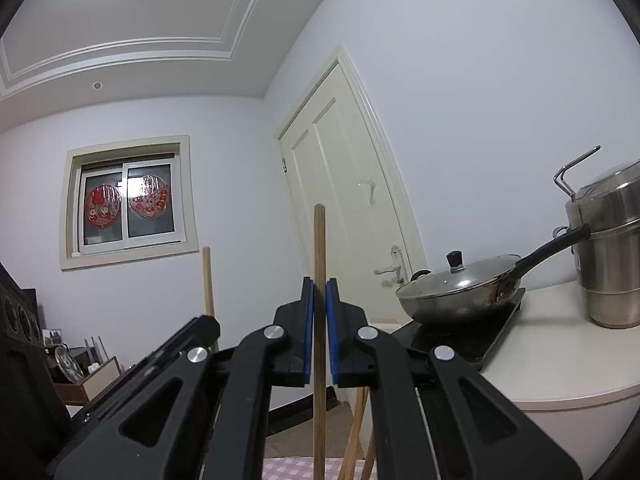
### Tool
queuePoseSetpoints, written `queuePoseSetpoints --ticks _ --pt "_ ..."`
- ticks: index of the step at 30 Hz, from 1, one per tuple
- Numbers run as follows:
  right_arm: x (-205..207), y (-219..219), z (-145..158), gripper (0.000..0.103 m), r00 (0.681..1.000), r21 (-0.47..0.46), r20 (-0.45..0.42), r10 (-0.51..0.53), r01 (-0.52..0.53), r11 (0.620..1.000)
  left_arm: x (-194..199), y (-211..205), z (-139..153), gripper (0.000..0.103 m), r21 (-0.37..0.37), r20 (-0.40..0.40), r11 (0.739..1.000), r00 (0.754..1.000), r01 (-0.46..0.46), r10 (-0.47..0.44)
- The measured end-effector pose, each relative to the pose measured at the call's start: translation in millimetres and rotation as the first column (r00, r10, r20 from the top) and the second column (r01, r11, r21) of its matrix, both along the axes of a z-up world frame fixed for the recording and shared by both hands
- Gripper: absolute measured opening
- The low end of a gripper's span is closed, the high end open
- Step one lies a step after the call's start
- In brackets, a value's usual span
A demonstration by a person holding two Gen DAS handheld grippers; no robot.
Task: Organize utensils
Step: 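Lower both chopsticks into the pink cup and open both grippers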
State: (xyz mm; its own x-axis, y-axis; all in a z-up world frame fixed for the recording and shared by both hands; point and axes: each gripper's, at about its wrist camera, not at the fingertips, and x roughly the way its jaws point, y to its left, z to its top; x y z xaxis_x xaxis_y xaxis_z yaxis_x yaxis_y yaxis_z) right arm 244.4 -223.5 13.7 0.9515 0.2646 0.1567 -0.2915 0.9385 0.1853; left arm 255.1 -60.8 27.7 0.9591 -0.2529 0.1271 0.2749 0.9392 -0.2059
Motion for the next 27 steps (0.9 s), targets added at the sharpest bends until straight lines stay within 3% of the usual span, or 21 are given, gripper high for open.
queuePoseSetpoints --ticks 16,27 --pt "-4 6 -40 0.005 0.994 -0.075 -0.104 0.018 -0.026 0.997 4 0 -33 0.006 0.032 -0.111 0.998 0.993 0.047 -0.043" --pt "-17 8 -65 0.005 0.983 -0.068 -0.183 0.018 -0.031 0.997 -6 -2 -53 0.006 0.07 -0.184 0.993 0.98 0.093 -0.079"
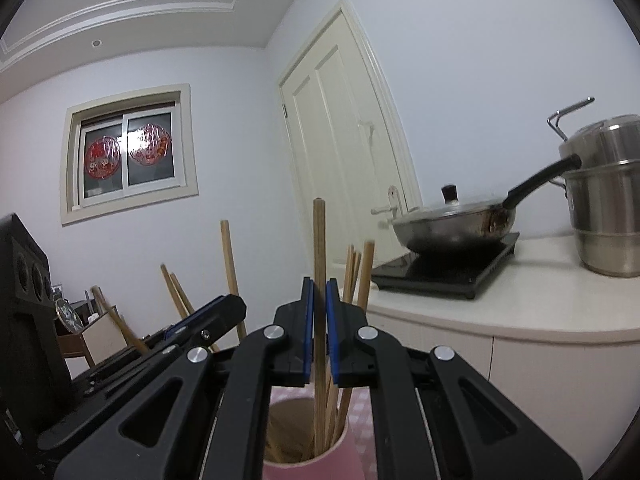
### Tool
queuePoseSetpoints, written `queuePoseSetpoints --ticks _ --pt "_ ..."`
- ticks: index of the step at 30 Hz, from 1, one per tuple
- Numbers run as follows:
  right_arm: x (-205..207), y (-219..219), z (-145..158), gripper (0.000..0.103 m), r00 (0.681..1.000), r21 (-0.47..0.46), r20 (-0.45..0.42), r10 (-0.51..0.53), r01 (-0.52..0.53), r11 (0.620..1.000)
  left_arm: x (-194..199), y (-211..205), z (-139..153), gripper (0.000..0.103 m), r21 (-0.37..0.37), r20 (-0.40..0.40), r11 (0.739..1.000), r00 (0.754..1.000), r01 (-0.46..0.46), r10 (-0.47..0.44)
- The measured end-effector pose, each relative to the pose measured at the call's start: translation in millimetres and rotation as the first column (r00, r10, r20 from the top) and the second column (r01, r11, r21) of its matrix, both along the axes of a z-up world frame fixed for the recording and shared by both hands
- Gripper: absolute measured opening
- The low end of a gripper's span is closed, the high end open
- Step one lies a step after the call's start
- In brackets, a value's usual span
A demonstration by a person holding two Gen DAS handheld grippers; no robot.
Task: Organize utensils
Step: 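Lower both chopsticks into the pink cup and open both grippers, then move both open grippers back down to the remaining chopsticks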
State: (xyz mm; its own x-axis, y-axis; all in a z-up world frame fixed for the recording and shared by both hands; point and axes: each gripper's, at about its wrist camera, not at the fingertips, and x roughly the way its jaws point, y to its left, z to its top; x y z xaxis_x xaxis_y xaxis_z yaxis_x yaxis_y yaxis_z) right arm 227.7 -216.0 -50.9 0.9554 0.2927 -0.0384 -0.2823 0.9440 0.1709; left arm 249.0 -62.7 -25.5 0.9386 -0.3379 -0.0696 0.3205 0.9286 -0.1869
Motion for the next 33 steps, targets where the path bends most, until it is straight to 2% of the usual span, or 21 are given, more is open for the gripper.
queuePoseSetpoints --ticks 7,15,16,17,18,19,25,33 --pt "-9 -2 1 0.006 1.0 0.014 -0.014 -0.015 0.016 1.0 -9 3 -6 0.006 0.007 -0.034 1.0 0.999 0.029 -0.029" --pt "-17 -4 7 0.008 0.999 0.022 -0.042 -0.023 0.024 0.999 -22 9 -4 0.007 -0.008 -0.031 1.0 0.999 0.026 -0.026" --pt "-18 -4 7 0.009 0.999 0.024 -0.045 -0.024 0.025 0.999 -25 12 -3 0.009 -0.025 -0.025 0.999 0.999 0.023 -0.023" --pt "-20 -6 7 0.012 0.999 0.026 -0.046 -0.027 0.028 0.999 -27 16 -2 0.023 -0.046 -0.03 0.999 0.999 0.03 -0.031" --pt "-22 -6 8 0.017 0.998 0.026 -0.048 -0.03 0.032 0.999 -29 20 -2 0.045 -0.061 -0.035 0.998 0.999 0.031 -0.033" --pt "-24 -8 8 0.018 0.998 0.027 -0.049 -0.031 0.032 0.999 -30 23 -2 0.055 -0.07 -0.033 0.997 0.999 0.023 -0.025" --pt "-37 -9 9 0.019 0.998 0.019 -0.056 -0.032 0.034 0.999 -48 32 1 0.057 -0.043 -0.019 0.999 1.0 0.005 -0.006" --pt "-56 -3 5 0.023 0.997 0.005 -0.078 -0.025 0.025 1.0 -66 50 -1 0.059 -0.034 -0.074 0.999 0.997 -0.007 0.004"
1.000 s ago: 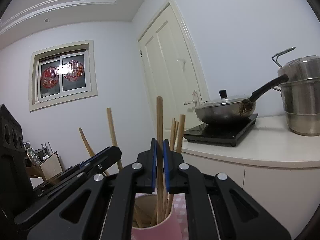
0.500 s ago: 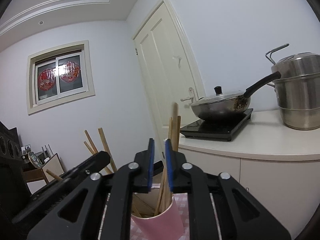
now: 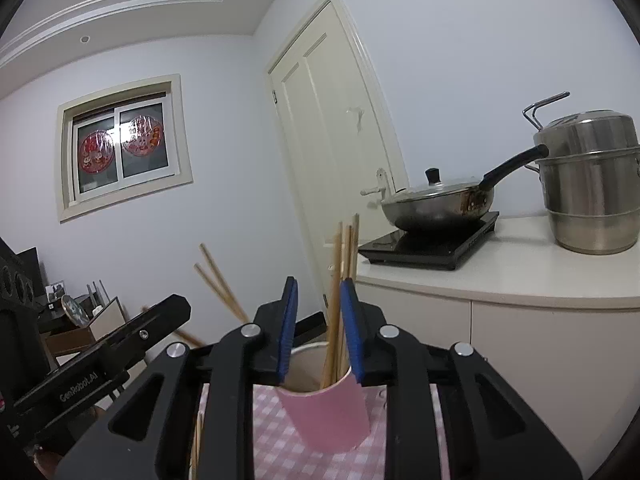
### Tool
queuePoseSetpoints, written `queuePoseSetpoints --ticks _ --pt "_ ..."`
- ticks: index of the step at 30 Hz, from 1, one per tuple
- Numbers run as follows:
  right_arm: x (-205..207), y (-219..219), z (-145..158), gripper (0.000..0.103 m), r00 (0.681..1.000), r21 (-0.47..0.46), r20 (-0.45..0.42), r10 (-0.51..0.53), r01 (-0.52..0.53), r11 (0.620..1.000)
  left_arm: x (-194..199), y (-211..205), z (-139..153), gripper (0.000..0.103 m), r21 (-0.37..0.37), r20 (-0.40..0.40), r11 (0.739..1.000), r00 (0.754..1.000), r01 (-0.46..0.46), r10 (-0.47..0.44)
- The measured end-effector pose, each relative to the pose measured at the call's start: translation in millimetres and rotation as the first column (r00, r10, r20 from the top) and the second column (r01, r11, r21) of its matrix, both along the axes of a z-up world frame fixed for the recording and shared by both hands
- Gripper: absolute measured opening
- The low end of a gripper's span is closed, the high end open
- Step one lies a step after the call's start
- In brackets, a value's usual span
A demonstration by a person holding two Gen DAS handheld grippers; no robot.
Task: Organize utensils
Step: 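Move both open grippers back down to the remaining chopsticks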
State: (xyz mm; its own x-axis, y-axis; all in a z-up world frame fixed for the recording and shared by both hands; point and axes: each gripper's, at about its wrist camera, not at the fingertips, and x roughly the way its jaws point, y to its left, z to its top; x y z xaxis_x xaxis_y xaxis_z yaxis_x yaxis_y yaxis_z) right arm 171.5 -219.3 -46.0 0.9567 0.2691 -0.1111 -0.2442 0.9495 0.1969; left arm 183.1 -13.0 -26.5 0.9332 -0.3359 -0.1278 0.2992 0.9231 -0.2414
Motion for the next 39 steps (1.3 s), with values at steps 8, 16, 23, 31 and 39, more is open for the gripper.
queuePoseSetpoints --ticks 8,16,23,31,39 --pt "-15 16 -21 0.025 0.997 -0.026 -0.073 0.033 -0.035 0.999 -11 30 -12 0.062 0.019 -0.119 0.999 0.992 -0.046 0.048" --pt "-21 38 -43 0.03 0.982 -0.074 -0.171 0.084 -0.098 0.992 -1 72 -38 0.062 0.008 -0.313 0.995 0.945 -0.099 0.096" --pt "-22 56 -63 0.031 0.957 -0.118 -0.26 0.128 -0.163 0.98 16 91 -73 0.062 0.007 -0.53 0.995 0.843 -0.097 0.086" --pt "-17 75 -74 0.038 0.93 -0.169 -0.333 0.159 -0.224 0.96 40 85 -112 0.062 0.1 -0.726 0.992 0.676 -0.079 0.127" --pt "-9 87 -85 0.042 0.882 -0.196 -0.438 0.175 -0.284 0.938 44 81 -119 0.062 0.116 -0.758 0.991 0.638 -0.065 0.131"
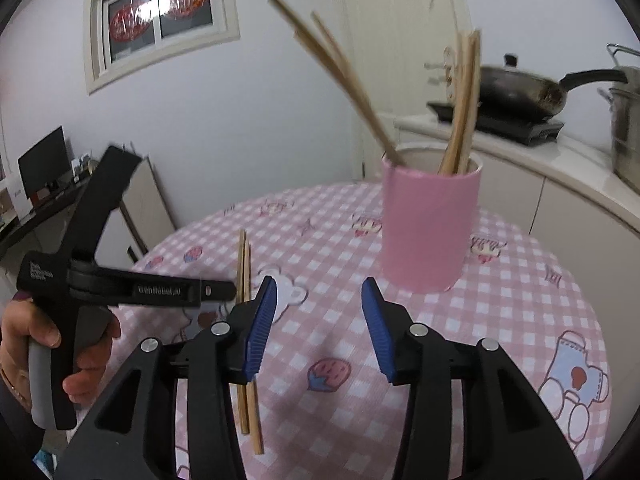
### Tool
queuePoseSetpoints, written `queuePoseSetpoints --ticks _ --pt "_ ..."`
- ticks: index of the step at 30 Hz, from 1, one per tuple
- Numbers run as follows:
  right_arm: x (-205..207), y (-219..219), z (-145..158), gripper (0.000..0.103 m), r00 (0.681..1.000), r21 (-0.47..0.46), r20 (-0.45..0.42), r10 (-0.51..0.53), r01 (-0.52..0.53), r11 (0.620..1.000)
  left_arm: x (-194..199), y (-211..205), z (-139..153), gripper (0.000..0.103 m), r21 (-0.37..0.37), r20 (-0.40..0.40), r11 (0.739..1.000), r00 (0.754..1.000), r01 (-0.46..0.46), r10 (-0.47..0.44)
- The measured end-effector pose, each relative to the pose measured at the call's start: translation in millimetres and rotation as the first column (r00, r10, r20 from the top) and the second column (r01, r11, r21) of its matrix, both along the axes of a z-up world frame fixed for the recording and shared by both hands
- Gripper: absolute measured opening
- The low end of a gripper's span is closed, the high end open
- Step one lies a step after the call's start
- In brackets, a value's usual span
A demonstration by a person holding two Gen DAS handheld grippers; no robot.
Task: Organize utensils
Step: 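Move both open grippers back down to the remaining chopsticks, then close the right gripper on a chopstick while the left gripper grasps another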
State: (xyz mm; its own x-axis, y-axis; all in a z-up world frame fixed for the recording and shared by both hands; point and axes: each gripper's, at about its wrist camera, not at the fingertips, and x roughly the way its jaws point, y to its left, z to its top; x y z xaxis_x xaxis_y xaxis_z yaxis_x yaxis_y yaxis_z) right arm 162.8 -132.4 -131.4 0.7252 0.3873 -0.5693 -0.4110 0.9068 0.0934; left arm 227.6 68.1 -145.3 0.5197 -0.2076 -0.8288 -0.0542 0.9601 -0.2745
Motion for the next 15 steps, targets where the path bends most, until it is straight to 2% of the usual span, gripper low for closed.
queuePoseSetpoints --ticks 4,9,13,15 --pt "3 17 -11 0.042 0.994 -0.072 -0.087 0.063 -0.069 0.995 -3 9 3 0.062 -0.034 0.007 0.999 1.0 -0.008 0.008" --pt "3 36 -25 0.041 0.978 -0.134 -0.167 0.122 -0.145 0.98 -6 16 5 0.062 -0.026 0.019 1.0 1.0 -0.014 0.015" --pt "4 43 -32 0.027 0.971 -0.187 -0.203 0.127 -0.166 0.968 -8 21 5 0.062 -0.043 0.019 0.999 1.0 -0.013 0.013" --pt "4 45 -36 0.027 0.966 -0.204 -0.223 0.129 -0.176 0.963 -7 23 6 0.062 -0.048 0.021 0.999 1.0 -0.009 0.01"
